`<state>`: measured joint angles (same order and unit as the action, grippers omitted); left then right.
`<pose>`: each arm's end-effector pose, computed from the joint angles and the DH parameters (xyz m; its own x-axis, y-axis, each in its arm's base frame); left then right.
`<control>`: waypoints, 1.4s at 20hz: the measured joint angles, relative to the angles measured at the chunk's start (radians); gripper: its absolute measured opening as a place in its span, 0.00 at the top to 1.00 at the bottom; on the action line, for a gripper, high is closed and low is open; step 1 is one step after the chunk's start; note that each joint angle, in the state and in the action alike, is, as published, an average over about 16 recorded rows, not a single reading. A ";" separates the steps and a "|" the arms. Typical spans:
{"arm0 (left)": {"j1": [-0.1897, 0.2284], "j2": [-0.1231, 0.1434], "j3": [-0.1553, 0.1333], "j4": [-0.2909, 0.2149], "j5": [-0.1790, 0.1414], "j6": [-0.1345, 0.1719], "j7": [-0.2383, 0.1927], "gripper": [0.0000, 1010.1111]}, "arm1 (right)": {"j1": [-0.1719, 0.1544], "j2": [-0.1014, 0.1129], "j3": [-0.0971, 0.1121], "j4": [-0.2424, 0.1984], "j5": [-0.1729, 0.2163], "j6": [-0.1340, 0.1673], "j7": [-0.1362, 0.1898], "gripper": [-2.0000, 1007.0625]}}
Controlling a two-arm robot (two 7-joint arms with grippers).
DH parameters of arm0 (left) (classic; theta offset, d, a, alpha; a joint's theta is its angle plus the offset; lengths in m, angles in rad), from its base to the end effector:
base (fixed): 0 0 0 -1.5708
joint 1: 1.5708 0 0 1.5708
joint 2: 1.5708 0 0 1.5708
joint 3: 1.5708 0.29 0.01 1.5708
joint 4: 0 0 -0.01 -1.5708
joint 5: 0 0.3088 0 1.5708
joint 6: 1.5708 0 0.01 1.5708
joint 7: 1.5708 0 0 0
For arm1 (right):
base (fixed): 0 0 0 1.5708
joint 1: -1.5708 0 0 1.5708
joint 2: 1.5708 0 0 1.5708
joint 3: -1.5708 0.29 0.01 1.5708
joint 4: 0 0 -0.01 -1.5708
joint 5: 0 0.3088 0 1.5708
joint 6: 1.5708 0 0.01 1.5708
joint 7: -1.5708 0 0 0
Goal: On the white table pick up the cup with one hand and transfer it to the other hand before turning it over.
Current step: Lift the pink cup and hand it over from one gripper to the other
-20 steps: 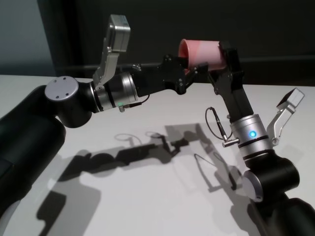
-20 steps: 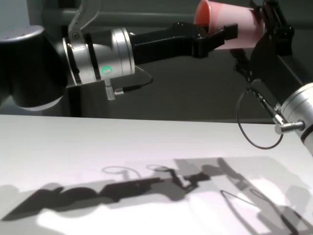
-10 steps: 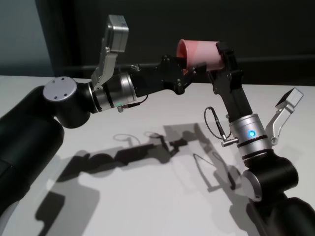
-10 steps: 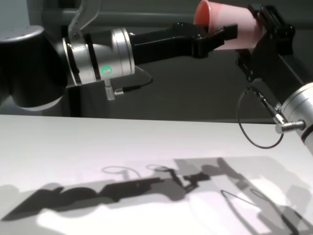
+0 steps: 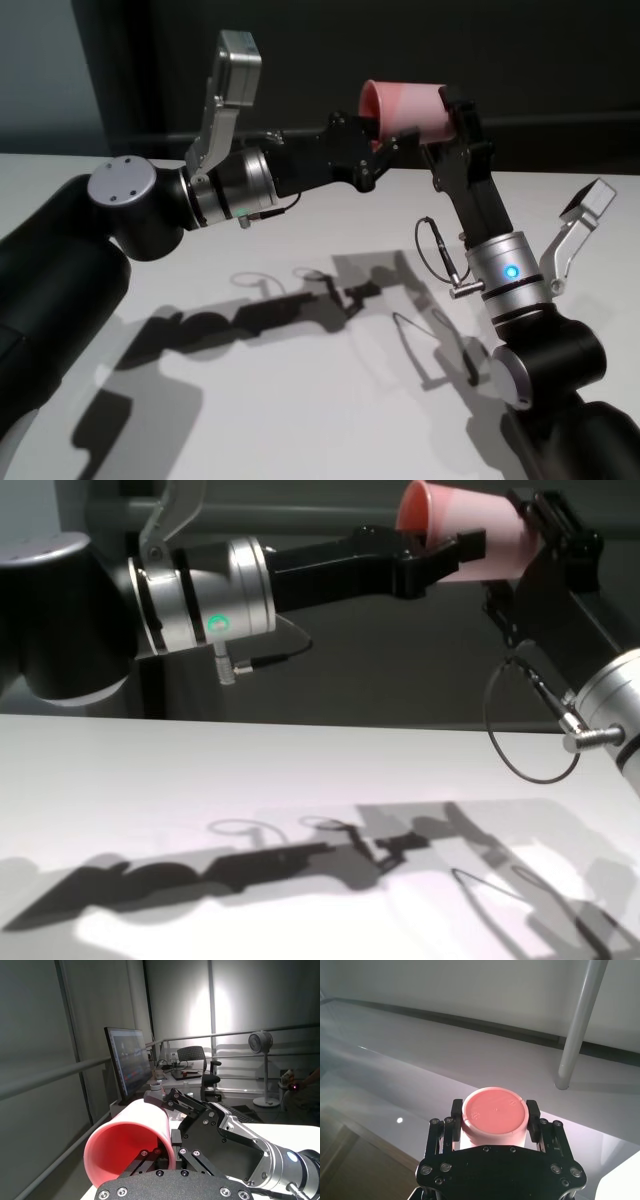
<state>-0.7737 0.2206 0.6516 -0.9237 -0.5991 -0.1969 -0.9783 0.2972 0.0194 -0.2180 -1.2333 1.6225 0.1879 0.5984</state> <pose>0.5050 -0.0455 -0.2212 0.9626 0.2481 0.1087 -0.2385 0.9665 -0.0947 0.4055 0.0604 -0.3005 0.4848 0.1799 -0.8559 0.7884 0.3337 0.5167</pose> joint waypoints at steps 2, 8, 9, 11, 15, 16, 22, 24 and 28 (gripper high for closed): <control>0.000 0.000 0.000 0.000 0.000 0.000 0.000 0.95 | 0.000 0.000 0.000 0.000 0.000 0.000 0.000 0.27; 0.000 0.000 0.000 0.000 0.000 0.000 0.000 0.95 | 0.000 -0.001 0.001 0.000 0.000 0.001 0.000 0.27; 0.000 0.000 0.000 0.000 0.000 0.000 0.000 0.95 | 0.000 -0.001 0.001 0.000 0.000 0.001 0.000 0.27; 0.000 0.000 0.000 0.000 0.000 0.000 0.000 0.95 | 0.000 -0.001 0.001 0.000 0.000 0.001 -0.001 0.27; 0.000 0.000 0.000 0.000 0.000 0.000 0.000 0.95 | 0.000 -0.001 0.001 0.000 0.000 0.001 -0.001 0.27; 0.000 0.000 0.000 0.000 0.000 0.000 0.000 0.95 | 0.000 -0.001 0.001 0.000 0.000 0.001 -0.001 0.27; 0.000 0.000 0.000 0.000 0.000 0.000 0.000 0.93 | 0.000 -0.001 0.001 0.000 -0.001 0.001 -0.002 0.27; 0.000 0.000 0.000 0.000 0.000 0.000 0.000 0.90 | 0.000 -0.001 0.001 0.000 -0.001 0.001 -0.002 0.27; 0.000 0.000 0.000 0.000 0.000 0.000 0.000 0.82 | 0.000 -0.001 0.001 0.000 -0.001 0.001 -0.003 0.27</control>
<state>-0.7737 0.2205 0.6515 -0.9238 -0.5991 -0.1970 -0.9787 0.2972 0.0186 -0.2169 -1.2331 1.6216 0.1889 0.5958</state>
